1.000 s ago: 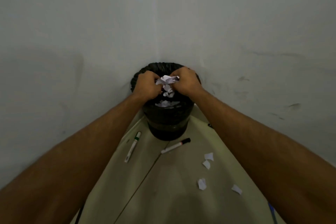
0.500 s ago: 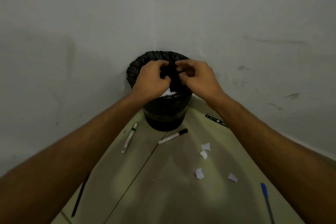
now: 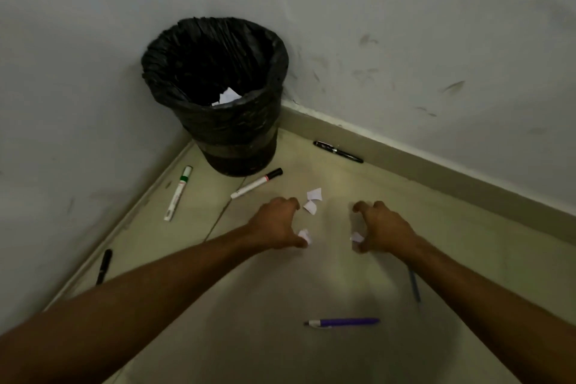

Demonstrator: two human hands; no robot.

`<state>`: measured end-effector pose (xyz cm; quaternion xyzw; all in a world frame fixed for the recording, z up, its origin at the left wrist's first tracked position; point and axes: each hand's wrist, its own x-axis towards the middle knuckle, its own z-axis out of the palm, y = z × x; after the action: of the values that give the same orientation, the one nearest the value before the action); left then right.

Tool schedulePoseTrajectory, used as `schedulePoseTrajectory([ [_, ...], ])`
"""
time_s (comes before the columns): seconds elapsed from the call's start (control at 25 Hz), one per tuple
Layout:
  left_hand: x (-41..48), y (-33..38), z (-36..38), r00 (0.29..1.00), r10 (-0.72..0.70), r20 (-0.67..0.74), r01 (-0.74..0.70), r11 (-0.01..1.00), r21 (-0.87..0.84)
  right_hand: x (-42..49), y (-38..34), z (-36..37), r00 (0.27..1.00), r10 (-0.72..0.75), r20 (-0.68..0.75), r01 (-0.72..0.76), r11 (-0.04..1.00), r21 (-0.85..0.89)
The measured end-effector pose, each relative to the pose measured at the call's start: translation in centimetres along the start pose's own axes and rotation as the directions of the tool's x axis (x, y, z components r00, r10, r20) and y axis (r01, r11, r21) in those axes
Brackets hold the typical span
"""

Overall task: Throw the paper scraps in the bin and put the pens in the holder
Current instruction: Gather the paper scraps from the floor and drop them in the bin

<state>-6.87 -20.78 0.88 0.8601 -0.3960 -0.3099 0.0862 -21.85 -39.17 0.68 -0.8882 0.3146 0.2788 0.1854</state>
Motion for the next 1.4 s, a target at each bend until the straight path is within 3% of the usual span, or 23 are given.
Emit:
schedulePoseTrajectory([
  [0.12, 1.0, 1.0, 3.7, 1.0, 0.002, 0.02, -0.001, 0.999, -0.037, 1.5, 0.5, 3.2, 0.988, -0.106, -0.114, 0.114, 0.991, 0.072],
  [0.28, 2.2, 2.2, 4.0, 0.973, 0.081, -0.217, -0.121, 0.977, -0.176, 4.1, -2.6, 3.7, 0.93, -0.219, -0.296, 0.299, 0.918, 0.26],
  [0.4, 2.1, 2.1, 2.3, 0.953, 0.016, -0.302, -0.109, 0.95, -0.293, 5.2, -4.0, 2.7, 0.903, -0.196, -0.384, 0.338, 0.874, 0.348],
  [0.52, 1.6, 0.3, 0.4, 0.956, -0.069, -0.286, -0.004, 0.969, -0.245, 5.6, -4.4, 1.3, 0.901, -0.219, -0.374, 0.322, 0.916, 0.24],
  [0.68, 0.7, -2.1, -1.5, 0.933, -0.174, -0.316, 0.073, 0.949, -0.307, 6.0, -6.5, 0.9, 0.937, -0.331, -0.108, 0.326, 0.943, -0.059],
  [0.8, 0.6, -3.1, -1.8, 0.927, -0.203, -0.316, 0.08, 0.928, -0.364, 6.8, -7.5, 1.4, 0.914, -0.389, -0.117, 0.372, 0.917, -0.145],
  [1.0, 0.2, -4.2, -2.0, 0.929, -0.223, -0.295, 0.084, 0.903, -0.42, 7.3, -6.7, 3.1, 0.869, -0.44, -0.227, 0.464, 0.884, 0.062],
  [1.2, -0.3, -4.4, -2.5, 0.926, -0.225, -0.304, 0.069, 0.89, -0.45, 6.7, -6.7, 3.4, 0.82, -0.452, -0.352, 0.509, 0.856, 0.087],
  [1.28, -0.6, -4.4, -2.8, 0.919, -0.224, -0.326, 0.048, 0.881, -0.471, 6.4, -6.3, 3.8, 0.862, -0.331, -0.385, 0.456, 0.838, 0.3],
  [1.32, -0.9, -4.4, -3.1, 0.914, -0.225, -0.338, 0.032, 0.869, -0.493, 6.1, -6.1, 4.0, 0.896, -0.229, -0.381, 0.405, 0.775, 0.486],
  [1.4, -1.4, -4.2, -3.7, 0.905, -0.221, -0.363, -0.008, 0.845, -0.535, 5.3, -6.0, 4.0, 0.947, -0.023, -0.319, 0.282, 0.534, 0.797],
])
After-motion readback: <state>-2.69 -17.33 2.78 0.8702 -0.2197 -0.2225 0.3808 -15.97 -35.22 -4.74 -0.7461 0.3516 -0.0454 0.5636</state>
